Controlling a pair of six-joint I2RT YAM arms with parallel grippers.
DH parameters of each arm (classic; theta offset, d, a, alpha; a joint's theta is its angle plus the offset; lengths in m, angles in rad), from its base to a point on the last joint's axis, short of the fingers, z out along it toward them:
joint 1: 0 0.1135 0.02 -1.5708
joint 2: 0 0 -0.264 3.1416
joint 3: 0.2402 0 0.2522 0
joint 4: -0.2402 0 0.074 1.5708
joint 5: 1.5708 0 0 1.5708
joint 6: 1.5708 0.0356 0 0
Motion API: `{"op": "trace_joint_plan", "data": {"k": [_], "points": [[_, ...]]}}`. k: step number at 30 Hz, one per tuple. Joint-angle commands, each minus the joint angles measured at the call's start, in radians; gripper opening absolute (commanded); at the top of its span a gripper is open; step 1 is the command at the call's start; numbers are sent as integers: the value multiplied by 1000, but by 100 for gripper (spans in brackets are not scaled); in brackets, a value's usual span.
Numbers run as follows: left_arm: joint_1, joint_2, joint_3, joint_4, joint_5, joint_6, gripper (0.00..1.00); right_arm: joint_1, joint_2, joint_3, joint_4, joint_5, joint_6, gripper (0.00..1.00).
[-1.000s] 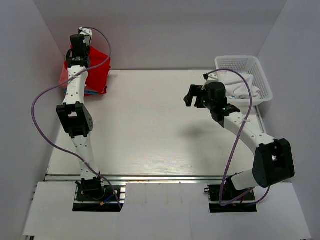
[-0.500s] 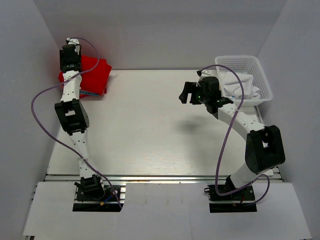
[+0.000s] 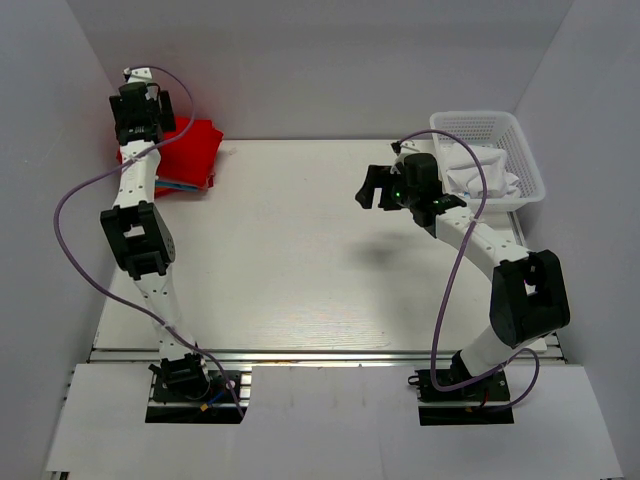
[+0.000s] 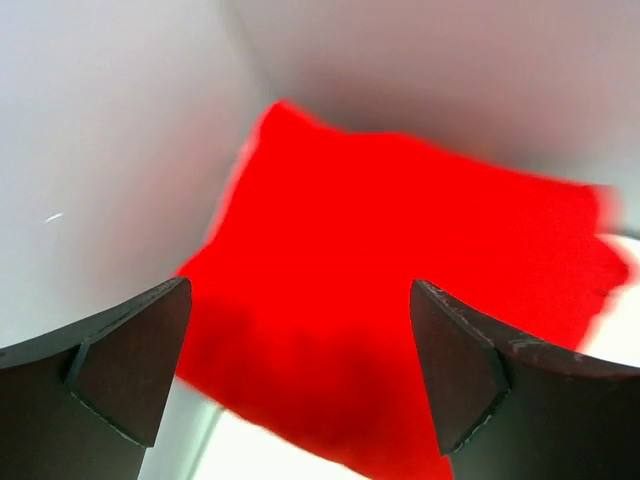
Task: Fold and stack the t-shirts
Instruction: Put the neatly folded tshirt into the corner of the board with the left arm, then smooth out wrinkles on the folded tshirt
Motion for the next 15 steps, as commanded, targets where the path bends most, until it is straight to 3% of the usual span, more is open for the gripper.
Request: {"op": "trace_joint_plan", "data": {"k": [1,7,12,15], "points": [[-14,-102,-55,86,259,-89,100,1,-19,16,12,-36,-2,90],[21,42,25,44,323,-187,100,3,-13,25,8,-59,-3,90],[43,61,-118,152,322,-259,100,3,24,51,8,-64,-9,90],[98,114,-113,170,301,-351,100,4,59,79,-27,-90,-5,90]]}}
